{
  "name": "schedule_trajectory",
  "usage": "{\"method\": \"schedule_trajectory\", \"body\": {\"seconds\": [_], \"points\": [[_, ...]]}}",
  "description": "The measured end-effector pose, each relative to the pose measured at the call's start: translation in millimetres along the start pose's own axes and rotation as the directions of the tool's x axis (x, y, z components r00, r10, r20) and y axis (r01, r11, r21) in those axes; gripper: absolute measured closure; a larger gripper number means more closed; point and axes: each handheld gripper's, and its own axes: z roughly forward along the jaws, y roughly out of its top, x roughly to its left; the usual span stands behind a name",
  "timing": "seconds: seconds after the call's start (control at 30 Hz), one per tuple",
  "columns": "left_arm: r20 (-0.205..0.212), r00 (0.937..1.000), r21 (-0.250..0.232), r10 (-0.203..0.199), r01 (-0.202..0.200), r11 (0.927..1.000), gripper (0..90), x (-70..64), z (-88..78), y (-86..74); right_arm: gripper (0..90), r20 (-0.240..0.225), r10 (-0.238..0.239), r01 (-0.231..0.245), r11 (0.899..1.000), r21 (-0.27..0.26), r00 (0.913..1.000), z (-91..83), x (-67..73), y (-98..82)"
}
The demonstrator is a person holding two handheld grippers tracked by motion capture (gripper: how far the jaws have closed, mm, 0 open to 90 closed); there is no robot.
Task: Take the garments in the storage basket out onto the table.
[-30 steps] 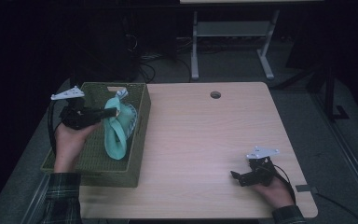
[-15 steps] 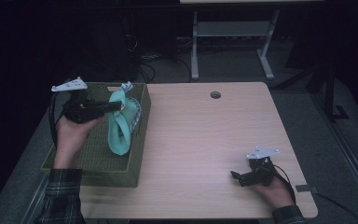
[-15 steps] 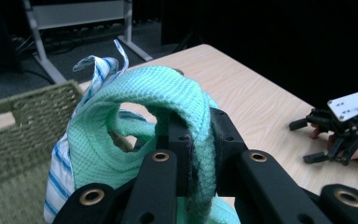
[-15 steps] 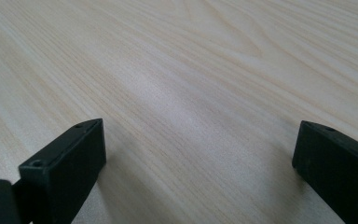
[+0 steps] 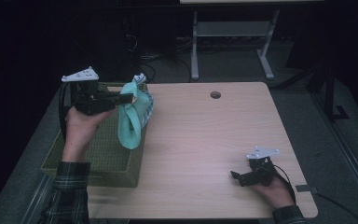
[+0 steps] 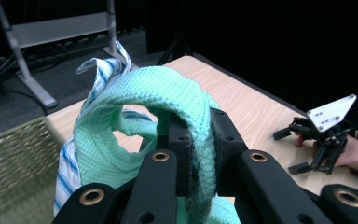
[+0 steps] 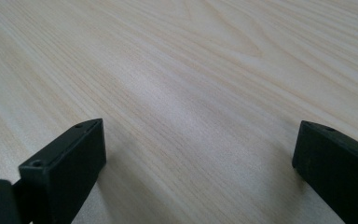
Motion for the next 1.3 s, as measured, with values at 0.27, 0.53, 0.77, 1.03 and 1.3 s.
{"method": "schedule_trajectory", "body": {"seconds": [0.27, 0.53, 0.77, 1.03, 1.3], "points": [[0.038, 0.9991, -0.008, 0.019, -0.019, 0.9998, 80.5, -11.9, 15.2, 7.1, 2.3, 0.000, -0.001, 0.001, 1.000, -0.001, 1.0000, 0.1, -0.1, 0.0], [0.066, 0.9971, 0.008, 0.037, -0.038, 0.9993, 80.5, -26.0, 34.3, 9.0, 2.3, 0.000, 0.000, 0.000, 1.000, 0.000, 1.0000, 0.0, 0.0, 0.0], [0.097, 0.9938, 0.027, 0.054, -0.057, 0.9980, 80.4, -35.8, 52.7, 7.9, 2.3, 0.000, 0.000, 0.000, 1.000, 0.000, 1.0000, 0.0, 0.0, 0.0], [0.127, 0.9896, 0.042, 0.066, -0.072, 0.9965, 80.4, -47.4, 71.0, 4.4, 2.3, -0.002, 0.004, -0.004, 1.000, 0.000, 1.0000, -0.1, 0.3, 0.1], [0.155, 0.9848, 0.056, 0.077, -0.087, 0.9947, 80.4, -57.0, 89.0, -3.9, 2.3, -0.001, 0.004, -0.004, 1.000, 0.000, 1.0000, -0.1, 0.3, 0.1]]}}
